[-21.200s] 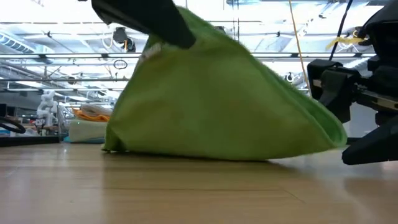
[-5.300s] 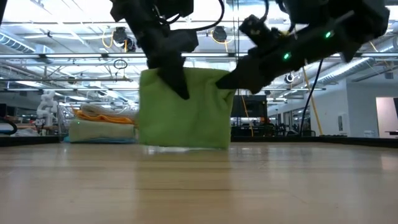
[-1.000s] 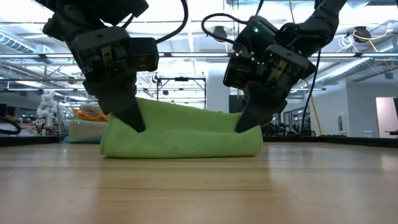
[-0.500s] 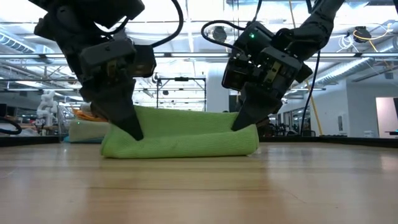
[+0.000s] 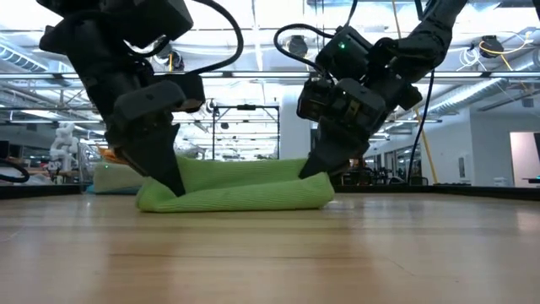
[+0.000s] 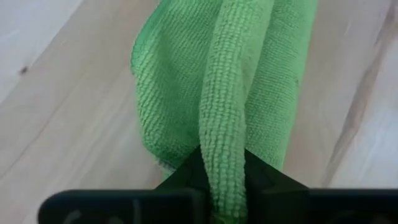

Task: Fold microfiber towels
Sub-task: Fold the green microfiber cloth

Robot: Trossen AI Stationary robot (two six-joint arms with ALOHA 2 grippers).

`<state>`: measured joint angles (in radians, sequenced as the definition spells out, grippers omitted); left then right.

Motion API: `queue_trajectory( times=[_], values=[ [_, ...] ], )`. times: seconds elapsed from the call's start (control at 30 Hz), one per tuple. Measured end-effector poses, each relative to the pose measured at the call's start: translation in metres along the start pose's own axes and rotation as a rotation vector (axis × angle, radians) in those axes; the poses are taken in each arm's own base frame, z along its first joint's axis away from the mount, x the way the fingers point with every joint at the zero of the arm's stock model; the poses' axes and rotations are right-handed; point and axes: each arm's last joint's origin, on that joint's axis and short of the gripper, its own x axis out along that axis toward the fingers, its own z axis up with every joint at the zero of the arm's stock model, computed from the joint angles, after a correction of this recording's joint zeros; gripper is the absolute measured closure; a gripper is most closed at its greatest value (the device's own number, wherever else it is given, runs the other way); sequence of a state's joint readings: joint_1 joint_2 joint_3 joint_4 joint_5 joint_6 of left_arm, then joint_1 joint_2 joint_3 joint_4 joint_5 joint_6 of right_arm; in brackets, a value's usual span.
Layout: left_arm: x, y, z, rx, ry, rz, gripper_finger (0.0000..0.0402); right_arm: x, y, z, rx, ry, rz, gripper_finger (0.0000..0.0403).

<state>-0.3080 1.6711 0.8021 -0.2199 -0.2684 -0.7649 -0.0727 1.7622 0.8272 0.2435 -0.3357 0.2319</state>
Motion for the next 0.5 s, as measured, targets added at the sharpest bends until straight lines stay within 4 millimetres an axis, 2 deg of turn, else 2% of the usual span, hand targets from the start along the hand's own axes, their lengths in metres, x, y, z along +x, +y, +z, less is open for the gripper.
queue_trajectory(
  times=[0.1, 0.27, 0.5],
  values=[
    [0.000, 0.001, -0.001, -0.019, 0.012, 0.012, 0.0350, 0.000, -0.001, 0.000, -0.005, -0.008, -0.023, 0.0321],
    [-0.001, 0.001, -0.002, -0.020, 0.012, 0.021, 0.0284, 0.000, -0.002, 0.003, -0.016, -0.049, -0.097, 0.0288],
    [-0.001, 0.004, -0.004, -0.026, 0.011, 0.073, 0.0198, -0.012, 0.001, 0.014, -0.046, -0.129, -0.188, 0.0276]
  ],
)
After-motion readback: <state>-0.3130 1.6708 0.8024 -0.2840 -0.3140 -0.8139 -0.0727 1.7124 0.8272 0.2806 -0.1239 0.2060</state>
